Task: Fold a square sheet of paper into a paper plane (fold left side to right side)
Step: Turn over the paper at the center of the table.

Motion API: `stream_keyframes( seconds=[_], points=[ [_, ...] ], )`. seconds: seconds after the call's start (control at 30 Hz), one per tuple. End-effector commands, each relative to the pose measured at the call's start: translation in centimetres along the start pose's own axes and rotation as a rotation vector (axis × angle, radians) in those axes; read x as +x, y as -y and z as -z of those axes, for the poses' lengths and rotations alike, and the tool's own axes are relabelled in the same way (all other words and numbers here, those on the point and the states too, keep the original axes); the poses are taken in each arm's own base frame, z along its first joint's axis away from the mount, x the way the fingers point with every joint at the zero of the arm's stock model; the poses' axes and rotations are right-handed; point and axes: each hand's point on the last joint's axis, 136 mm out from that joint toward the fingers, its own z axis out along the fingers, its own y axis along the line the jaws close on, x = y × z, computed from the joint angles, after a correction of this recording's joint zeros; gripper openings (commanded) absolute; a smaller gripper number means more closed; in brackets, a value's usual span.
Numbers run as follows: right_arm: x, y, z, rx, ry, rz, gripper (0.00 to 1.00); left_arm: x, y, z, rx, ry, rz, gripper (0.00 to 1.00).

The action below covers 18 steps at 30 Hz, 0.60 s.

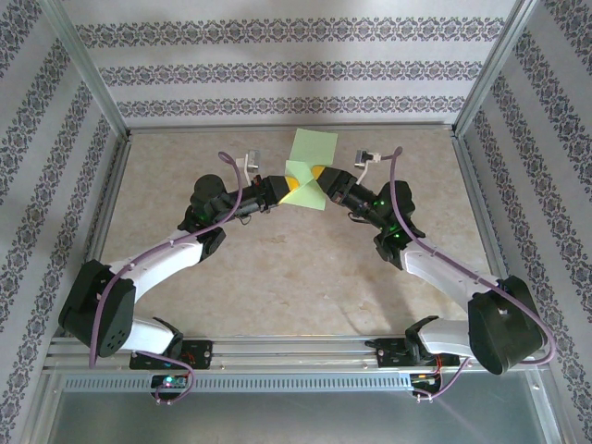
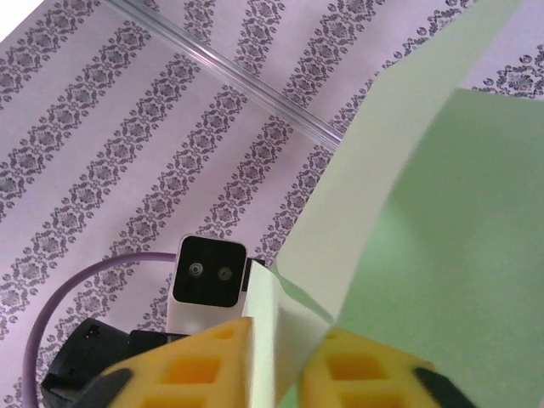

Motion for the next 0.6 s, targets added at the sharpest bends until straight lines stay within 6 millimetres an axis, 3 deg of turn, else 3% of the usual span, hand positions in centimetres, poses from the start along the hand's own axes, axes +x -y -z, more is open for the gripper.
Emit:
stream_keyframes(
  seconds=[0.0,0.23,0.4,0.57],
  points=[
    [-0.5,-0.4,1.1,-0.008,0.025,0.039,0.30,0.2,1.3,0.0,0.015,-0.017,-0.045,0.04],
    [-0.5,3.8,5.0,0.209,0.009,0.118,0.48,1.6,-1.5,1.3,-0.186,-0.078,-0.105,0.00],
    [-0.2,8.6,9.7,0.530,-0.011,0.239,0.61,3.1,-5.2,4.5,-0.535,-0.190,-0.227,0.00],
    [-0.8,12.4,15.4,0.888,-0.039,0.349,0.74,4.6,-8.6,8.4,-1.036,-0.401,-0.478,0.00]
  ],
)
